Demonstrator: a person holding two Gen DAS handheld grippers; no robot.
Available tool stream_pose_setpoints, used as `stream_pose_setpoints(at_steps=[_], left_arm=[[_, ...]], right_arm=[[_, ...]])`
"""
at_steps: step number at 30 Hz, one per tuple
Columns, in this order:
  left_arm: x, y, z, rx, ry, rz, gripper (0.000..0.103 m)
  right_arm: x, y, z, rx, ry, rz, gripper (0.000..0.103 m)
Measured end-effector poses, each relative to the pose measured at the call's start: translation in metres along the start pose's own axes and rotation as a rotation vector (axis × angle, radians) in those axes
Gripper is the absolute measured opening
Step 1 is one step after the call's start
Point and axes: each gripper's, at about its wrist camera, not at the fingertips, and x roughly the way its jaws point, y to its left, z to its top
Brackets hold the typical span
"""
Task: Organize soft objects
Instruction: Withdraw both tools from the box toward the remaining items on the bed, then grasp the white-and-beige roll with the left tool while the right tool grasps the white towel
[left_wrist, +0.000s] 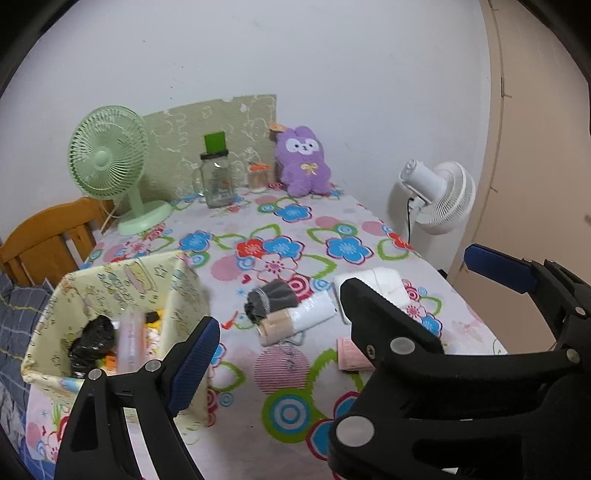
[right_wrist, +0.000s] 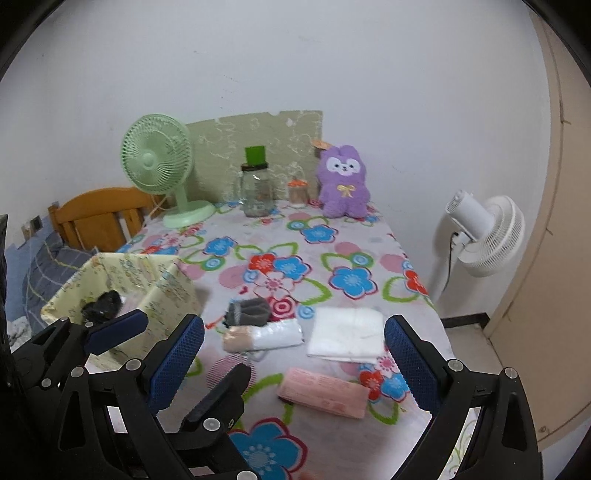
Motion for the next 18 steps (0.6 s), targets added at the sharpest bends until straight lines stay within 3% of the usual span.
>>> stream_pose_setpoints(at_steps=[9, 18], left_arm=[[0.025, -0.012, -0.012, 0.006, 0.05, -0.031, 0.09], [0.052, -0.012, -0.016, 0.0, 0.082, -0.01, 0.088]], right_arm=[[0.016, -0.016, -0.018, 0.026, -0.009, -0.02, 0.1], [0.042, -0.022, -0.024, 0.002, 0.028, -0.051, 0.1]])
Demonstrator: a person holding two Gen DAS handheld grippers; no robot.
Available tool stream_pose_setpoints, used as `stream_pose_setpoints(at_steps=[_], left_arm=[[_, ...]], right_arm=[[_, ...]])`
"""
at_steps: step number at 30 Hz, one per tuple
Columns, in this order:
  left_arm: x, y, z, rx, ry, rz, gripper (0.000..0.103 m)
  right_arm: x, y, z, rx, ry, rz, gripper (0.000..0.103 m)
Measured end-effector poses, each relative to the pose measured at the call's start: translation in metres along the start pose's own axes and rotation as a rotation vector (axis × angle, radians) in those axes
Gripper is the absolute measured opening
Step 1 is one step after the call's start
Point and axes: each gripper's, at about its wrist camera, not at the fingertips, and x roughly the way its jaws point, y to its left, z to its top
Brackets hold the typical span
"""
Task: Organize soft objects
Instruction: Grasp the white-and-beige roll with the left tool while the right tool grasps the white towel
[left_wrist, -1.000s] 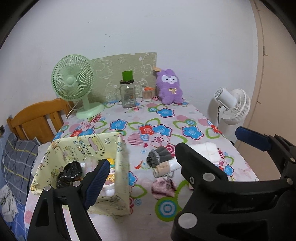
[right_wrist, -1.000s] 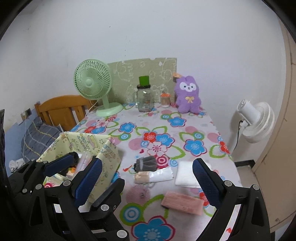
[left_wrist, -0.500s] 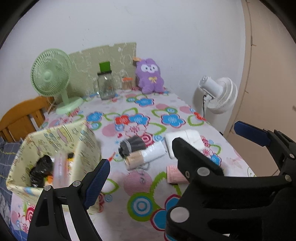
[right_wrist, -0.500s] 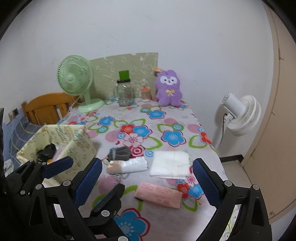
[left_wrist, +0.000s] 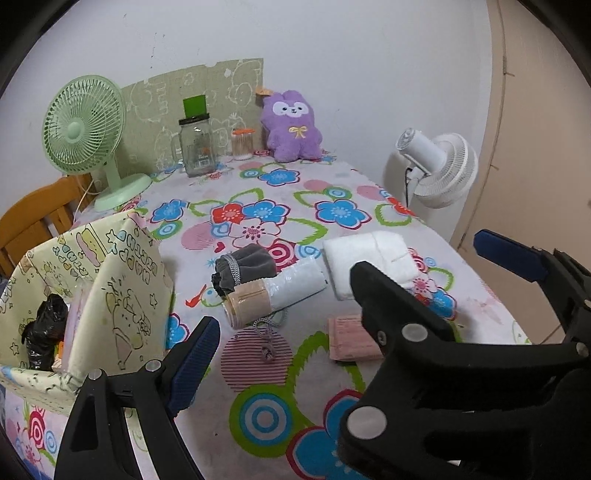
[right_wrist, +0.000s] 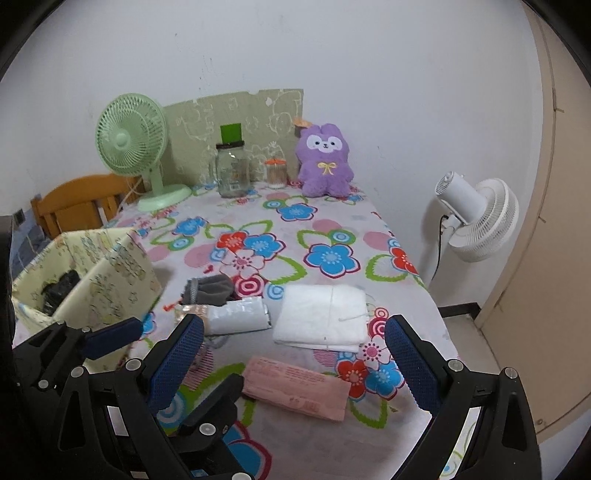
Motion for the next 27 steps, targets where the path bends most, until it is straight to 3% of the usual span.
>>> stream_pose_setpoints(at_steps=[5, 18, 27], left_arm=[[0.014, 0.001, 0.004, -0.012, 0.022, 0.03, 0.082], [0.047, 0.006, 0.019, -0.008, 0.044, 0.066, 0.082], [0.063, 0.008, 0.027, 0.027, 0.056, 0.049, 0.082]], right_arm=[[0.017, -0.007, -0.001, 0.017, 0.031, 0.007, 0.1], [0.048, -0.018, 0.007, 0.04, 0.067, 0.001, 0.1], [0.067, -0.022, 0.01, 0.06, 0.093, 0.007, 0.1]])
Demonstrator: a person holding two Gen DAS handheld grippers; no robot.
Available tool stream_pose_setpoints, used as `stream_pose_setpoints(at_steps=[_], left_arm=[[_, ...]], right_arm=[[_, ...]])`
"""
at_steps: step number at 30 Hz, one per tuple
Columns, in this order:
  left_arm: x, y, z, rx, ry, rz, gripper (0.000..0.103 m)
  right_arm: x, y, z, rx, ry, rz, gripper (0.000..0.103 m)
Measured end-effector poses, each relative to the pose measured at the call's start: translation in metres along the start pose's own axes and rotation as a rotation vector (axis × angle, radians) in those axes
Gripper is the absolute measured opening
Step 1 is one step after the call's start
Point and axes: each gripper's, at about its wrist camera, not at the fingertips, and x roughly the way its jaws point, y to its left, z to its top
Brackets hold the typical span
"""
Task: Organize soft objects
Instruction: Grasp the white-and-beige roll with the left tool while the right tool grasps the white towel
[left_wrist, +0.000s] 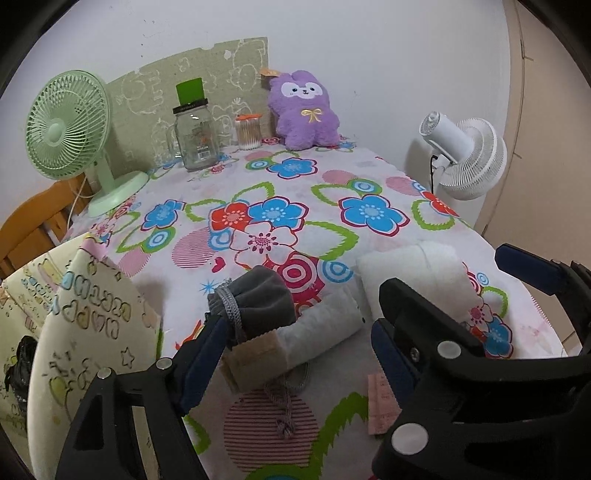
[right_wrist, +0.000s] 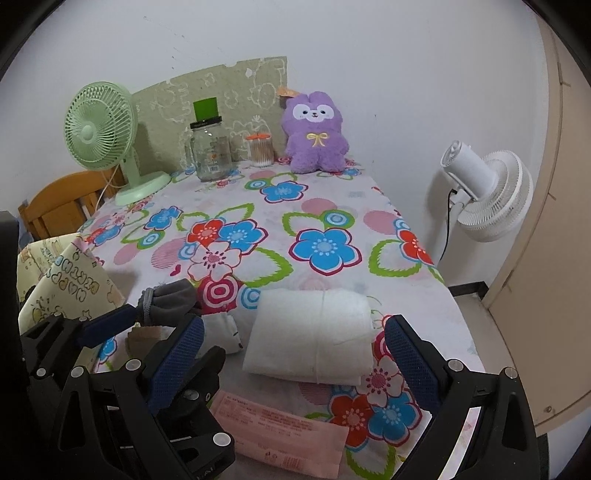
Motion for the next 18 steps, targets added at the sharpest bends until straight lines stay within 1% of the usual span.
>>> stream_pose_setpoints(at_steps=[3, 6, 7, 8, 9, 11, 18], left_arm=[[0.005, 0.0, 0.001, -0.001, 0.006, -0.003, 0.081], [0.011, 0.001, 0.001, -0.004, 0.022, -0.007, 0.075], [0.013, 0.001, 0.0, -0.004, 0.03, -0.007, 0.07], [0.015, 0.001, 0.0, -0.003, 0.037, -0.007, 0.064], [0.018, 0.002, -0.001, 0.0, 0.054, -0.009, 0.06], [0.023, 0.003, -0.002, -0.006, 0.093, -0.028, 0.048], [0.022, 0.002, -0.005, -0.004, 0.096, -0.052, 0.034]], right_arm=[[0.006, -0.001, 0.0, 0.006, 0.012, -0.001, 0.1], [0.012, -0.001, 0.001, 0.006, 0.026, -0.004, 0.1], [0.013, -0.001, 0.0, 0.003, 0.031, -0.005, 0.1], [0.015, -0.001, 0.0, 0.0, 0.035, -0.008, 0.1], [0.017, 0.0, 0.0, -0.006, 0.041, -0.011, 0.1], [0.021, 0.001, -0.001, -0.014, 0.05, -0.014, 0.1], [0.031, -0.001, -0.002, -0.009, 0.081, -0.018, 0.1]])
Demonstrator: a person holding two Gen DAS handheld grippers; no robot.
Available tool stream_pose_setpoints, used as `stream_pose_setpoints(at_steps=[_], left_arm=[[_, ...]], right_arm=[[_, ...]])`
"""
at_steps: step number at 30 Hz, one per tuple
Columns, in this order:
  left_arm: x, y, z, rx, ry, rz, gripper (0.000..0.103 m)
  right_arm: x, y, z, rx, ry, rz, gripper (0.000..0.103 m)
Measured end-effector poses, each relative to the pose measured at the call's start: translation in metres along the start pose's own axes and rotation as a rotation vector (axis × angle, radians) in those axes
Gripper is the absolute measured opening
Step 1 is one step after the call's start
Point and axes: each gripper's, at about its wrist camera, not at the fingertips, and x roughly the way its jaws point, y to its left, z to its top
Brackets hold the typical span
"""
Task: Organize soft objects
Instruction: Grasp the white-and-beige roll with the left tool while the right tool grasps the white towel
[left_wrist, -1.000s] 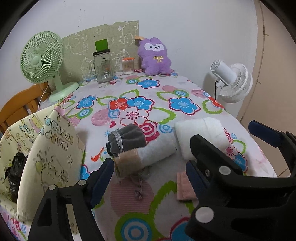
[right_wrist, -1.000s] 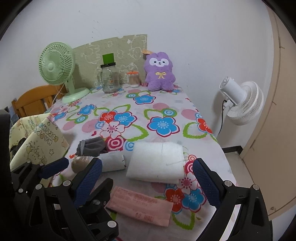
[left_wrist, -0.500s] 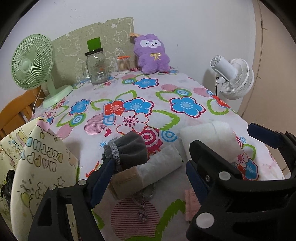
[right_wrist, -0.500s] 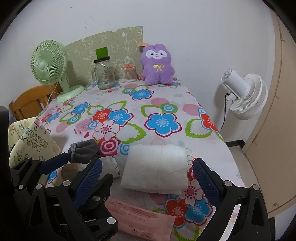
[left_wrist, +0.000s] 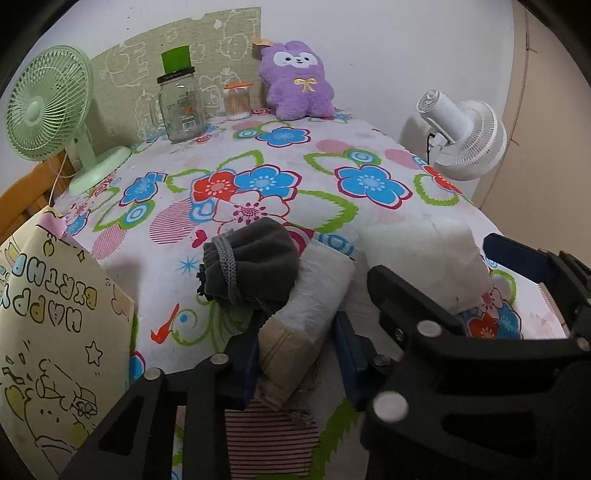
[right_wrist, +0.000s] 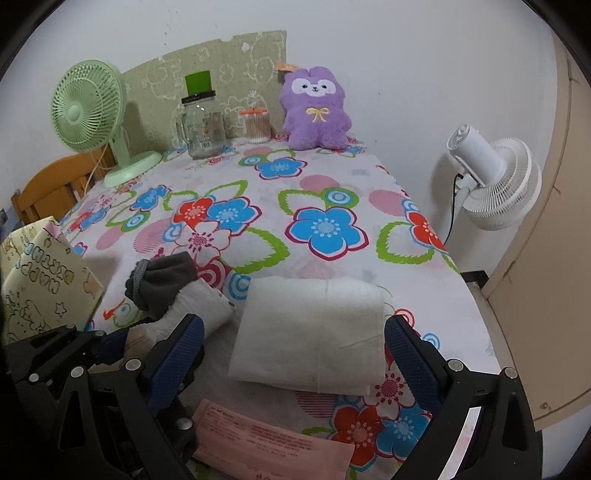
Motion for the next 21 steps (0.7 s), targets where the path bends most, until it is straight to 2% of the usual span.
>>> stream_pose_setpoints(at_steps=[5, 14, 20, 21], left_arm=[[-0.002, -0.001, -0.001, 0.0, 0.012, -0.022, 0.022], [-0.004, -0.004, -0.004, 0.008, 0.017, -0.021, 0.016], [-0.005, -0.006, -0.005, 0.011, 0.023, -0.017, 0.015], [-0.006, -0.007, -0.005, 0.013, 0.025, -0.018, 0.015]], right_arm=[[0.009, -0.004, 0.0, 0.02, 0.044, -0.005, 0.1], [0.022, -0.013, -0.006, 0.089, 0.125, 0.004, 0.099], [0.017, -0.01, -0.008, 0.084, 0.114, 0.001, 0.078], [0.016, -0.01, -0.009, 0.08, 0.111, 0.005, 0.071]])
